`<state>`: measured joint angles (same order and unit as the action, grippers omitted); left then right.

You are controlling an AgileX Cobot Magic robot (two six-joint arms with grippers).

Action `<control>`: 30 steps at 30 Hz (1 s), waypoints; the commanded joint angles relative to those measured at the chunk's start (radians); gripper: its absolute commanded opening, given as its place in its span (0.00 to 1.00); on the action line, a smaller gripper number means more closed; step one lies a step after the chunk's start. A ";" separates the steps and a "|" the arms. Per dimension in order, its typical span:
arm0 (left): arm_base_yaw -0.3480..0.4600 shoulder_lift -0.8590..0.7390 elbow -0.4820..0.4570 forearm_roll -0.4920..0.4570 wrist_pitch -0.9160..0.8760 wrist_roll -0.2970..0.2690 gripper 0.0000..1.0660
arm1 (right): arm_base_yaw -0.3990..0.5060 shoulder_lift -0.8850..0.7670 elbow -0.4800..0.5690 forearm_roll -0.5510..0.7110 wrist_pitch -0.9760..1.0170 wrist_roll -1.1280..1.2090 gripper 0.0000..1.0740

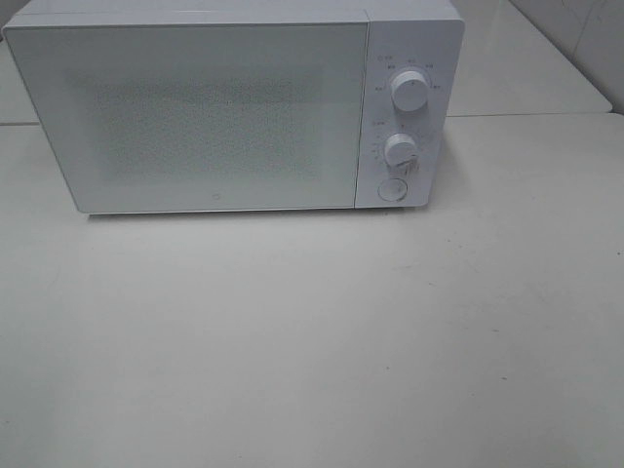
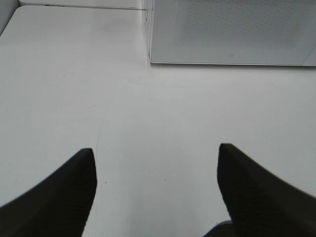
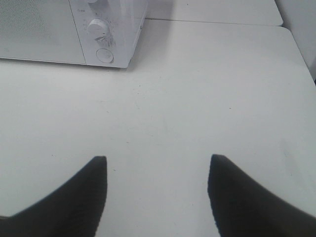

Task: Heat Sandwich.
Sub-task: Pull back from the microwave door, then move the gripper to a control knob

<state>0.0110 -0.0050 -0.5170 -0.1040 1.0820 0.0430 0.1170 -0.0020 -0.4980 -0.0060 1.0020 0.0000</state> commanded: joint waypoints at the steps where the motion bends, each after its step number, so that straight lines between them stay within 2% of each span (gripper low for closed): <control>1: -0.005 -0.020 0.001 -0.001 -0.013 0.001 0.62 | -0.006 -0.029 0.002 -0.004 -0.005 0.006 0.56; 25: -0.005 -0.020 0.001 -0.001 -0.013 0.001 0.62 | -0.006 -0.029 0.001 -0.004 -0.008 0.000 0.56; 30: -0.005 -0.020 0.001 -0.001 -0.013 0.001 0.62 | -0.006 -0.004 -0.024 -0.004 -0.082 -0.017 0.56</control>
<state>0.0110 -0.0050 -0.5170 -0.1040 1.0820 0.0430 0.1170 0.0010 -0.5110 -0.0060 0.9370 -0.0070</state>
